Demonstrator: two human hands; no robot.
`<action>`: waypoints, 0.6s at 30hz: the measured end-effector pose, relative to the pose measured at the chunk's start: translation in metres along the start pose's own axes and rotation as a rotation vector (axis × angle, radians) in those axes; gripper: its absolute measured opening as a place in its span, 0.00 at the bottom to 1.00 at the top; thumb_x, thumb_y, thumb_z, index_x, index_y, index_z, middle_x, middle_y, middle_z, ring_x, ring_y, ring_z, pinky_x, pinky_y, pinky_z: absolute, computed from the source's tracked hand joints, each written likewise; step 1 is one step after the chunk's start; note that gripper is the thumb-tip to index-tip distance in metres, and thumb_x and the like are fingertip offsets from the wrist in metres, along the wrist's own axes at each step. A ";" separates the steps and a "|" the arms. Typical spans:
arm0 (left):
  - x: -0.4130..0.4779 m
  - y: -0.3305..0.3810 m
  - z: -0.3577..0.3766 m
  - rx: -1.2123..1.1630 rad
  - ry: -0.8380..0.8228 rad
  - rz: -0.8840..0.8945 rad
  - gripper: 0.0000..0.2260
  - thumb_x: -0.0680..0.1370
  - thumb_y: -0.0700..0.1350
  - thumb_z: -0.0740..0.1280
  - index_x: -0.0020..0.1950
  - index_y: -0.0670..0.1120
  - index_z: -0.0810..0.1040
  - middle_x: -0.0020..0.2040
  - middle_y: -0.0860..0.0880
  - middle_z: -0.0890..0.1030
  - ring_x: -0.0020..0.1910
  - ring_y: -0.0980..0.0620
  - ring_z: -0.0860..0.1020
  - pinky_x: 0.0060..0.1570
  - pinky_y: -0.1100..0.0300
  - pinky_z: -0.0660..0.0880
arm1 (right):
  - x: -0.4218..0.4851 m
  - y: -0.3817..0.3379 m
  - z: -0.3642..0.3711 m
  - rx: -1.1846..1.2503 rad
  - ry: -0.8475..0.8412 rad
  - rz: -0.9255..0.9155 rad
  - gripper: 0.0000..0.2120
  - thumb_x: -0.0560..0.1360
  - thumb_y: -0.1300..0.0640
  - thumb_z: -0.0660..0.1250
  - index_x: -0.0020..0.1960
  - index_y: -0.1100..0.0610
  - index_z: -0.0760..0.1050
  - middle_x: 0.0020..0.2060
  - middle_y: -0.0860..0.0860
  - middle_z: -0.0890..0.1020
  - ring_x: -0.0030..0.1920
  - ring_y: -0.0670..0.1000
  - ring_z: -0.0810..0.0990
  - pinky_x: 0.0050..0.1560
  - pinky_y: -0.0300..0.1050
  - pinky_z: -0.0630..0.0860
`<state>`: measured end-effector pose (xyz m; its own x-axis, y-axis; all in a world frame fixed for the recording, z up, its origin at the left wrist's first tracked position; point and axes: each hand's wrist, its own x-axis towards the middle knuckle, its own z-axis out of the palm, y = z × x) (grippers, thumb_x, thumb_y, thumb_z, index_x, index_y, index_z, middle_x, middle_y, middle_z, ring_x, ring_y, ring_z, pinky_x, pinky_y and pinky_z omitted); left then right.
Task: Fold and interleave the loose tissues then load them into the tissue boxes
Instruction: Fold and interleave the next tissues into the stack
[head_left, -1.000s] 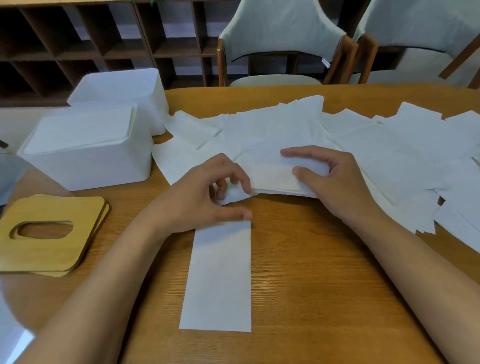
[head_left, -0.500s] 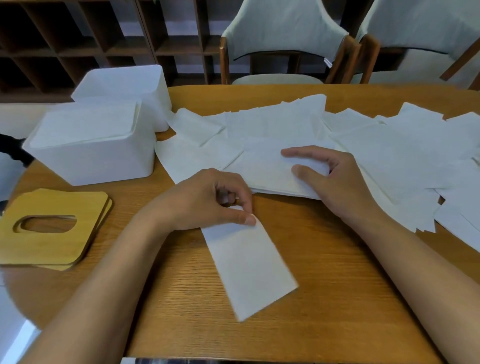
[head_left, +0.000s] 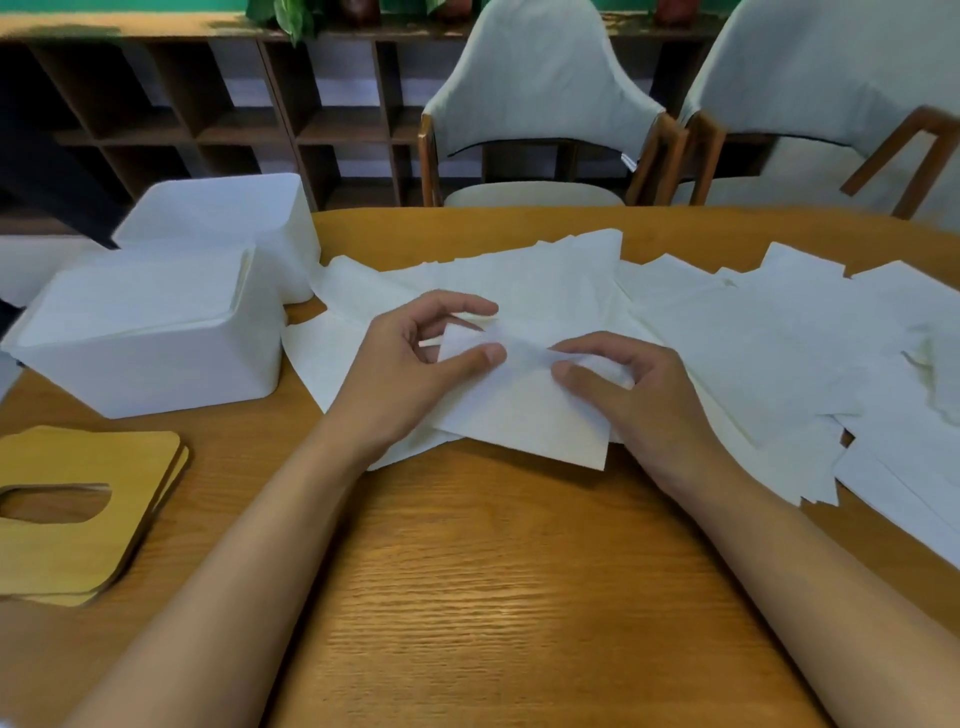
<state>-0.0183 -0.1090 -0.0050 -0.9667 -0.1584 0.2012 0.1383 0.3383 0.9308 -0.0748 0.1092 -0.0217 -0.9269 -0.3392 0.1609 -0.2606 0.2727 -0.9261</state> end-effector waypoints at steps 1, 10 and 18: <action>-0.001 -0.001 0.001 -0.014 -0.004 -0.010 0.13 0.77 0.44 0.77 0.61 0.51 0.84 0.54 0.57 0.84 0.52 0.63 0.80 0.45 0.71 0.74 | 0.000 0.001 -0.001 -0.002 -0.001 -0.014 0.05 0.76 0.51 0.73 0.50 0.41 0.83 0.49 0.27 0.80 0.55 0.29 0.73 0.50 0.27 0.69; -0.003 -0.002 0.013 -0.070 0.155 0.011 0.11 0.77 0.42 0.76 0.60 0.47 0.84 0.54 0.56 0.83 0.50 0.67 0.80 0.39 0.74 0.73 | -0.001 -0.004 0.006 -0.067 -0.059 -0.107 0.39 0.70 0.38 0.71 0.76 0.34 0.58 0.71 0.23 0.58 0.67 0.21 0.55 0.59 0.20 0.56; -0.001 -0.008 0.013 -0.042 0.163 0.014 0.14 0.76 0.46 0.78 0.60 0.53 0.83 0.50 0.56 0.84 0.48 0.60 0.82 0.43 0.67 0.78 | 0.000 -0.002 0.006 -0.121 -0.002 -0.136 0.36 0.78 0.53 0.72 0.78 0.37 0.55 0.71 0.22 0.57 0.66 0.20 0.53 0.63 0.20 0.52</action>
<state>-0.0212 -0.0994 -0.0171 -0.9173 -0.3033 0.2580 0.1637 0.3034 0.9387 -0.0721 0.1030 -0.0217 -0.8803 -0.3823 0.2810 -0.4144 0.3308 -0.8478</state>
